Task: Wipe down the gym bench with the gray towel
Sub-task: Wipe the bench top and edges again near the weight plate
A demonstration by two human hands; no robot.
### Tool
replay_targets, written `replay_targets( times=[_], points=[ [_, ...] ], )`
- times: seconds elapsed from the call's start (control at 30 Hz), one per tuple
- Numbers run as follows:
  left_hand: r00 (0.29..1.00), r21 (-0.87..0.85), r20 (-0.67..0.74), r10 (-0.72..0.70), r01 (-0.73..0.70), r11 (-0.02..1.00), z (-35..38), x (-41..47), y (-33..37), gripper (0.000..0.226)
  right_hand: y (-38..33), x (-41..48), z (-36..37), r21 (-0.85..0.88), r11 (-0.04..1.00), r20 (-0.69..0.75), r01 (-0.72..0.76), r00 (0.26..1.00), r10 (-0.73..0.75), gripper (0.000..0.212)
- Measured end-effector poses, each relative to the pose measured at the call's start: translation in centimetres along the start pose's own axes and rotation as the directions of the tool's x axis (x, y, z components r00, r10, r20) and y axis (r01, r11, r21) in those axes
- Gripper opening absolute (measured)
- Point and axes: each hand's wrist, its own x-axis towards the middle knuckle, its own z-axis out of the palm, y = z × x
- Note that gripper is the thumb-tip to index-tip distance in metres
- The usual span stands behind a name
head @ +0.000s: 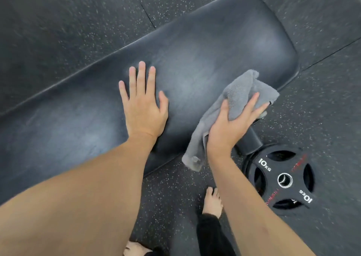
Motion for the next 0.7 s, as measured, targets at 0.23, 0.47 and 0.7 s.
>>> replay_targets(
  times=[0.23, 0.47, 0.7],
  points=[
    [1.0, 0.022, 0.011, -0.002, 0.002, 1.0, -0.2, 0.1, 0.1, 0.063, -1.0, 5.5, -1.6, -0.025, 1.0, -0.041, 0.0, 0.999, -0.001, 0.071],
    [1.0, -0.002, 0.0, -0.004, 0.004, 1.0, 0.0, 0.1, 0.1, 0.062, -0.5, 5.2, -1.2, -0.04, 0.999, -0.097, 0.013, 0.995, -0.017, 0.069],
    [1.0, -0.007, 0.019, -0.003, 0.003, 1.0, -0.1, 0.1, 0.0, 0.063, -1.0, 4.8, -1.0, -0.06, 0.998, -0.098, 0.026, 0.995, -0.032, 0.066]
  ],
)
